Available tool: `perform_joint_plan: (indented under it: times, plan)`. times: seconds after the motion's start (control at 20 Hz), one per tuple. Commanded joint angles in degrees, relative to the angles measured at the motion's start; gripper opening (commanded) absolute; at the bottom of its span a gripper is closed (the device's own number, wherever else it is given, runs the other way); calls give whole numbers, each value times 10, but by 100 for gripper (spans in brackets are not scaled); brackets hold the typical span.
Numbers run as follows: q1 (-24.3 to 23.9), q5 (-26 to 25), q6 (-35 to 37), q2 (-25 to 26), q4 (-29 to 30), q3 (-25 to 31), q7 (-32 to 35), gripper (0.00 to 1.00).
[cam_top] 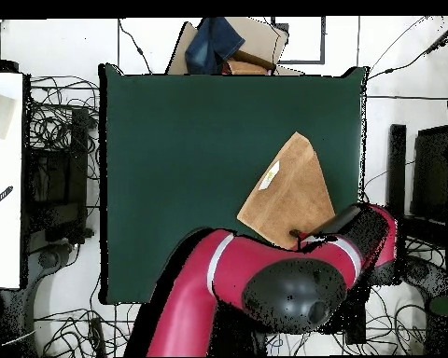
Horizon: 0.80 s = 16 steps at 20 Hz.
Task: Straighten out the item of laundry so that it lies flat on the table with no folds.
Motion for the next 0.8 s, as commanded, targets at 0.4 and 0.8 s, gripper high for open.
perform_joint_plan:
  times: [0.4, 0.8]
  plan:
    - [39, 122, 139, 47, 92, 124, -143, 0]
    - [55, 187, 198, 34, 133, 115, -196, 0]
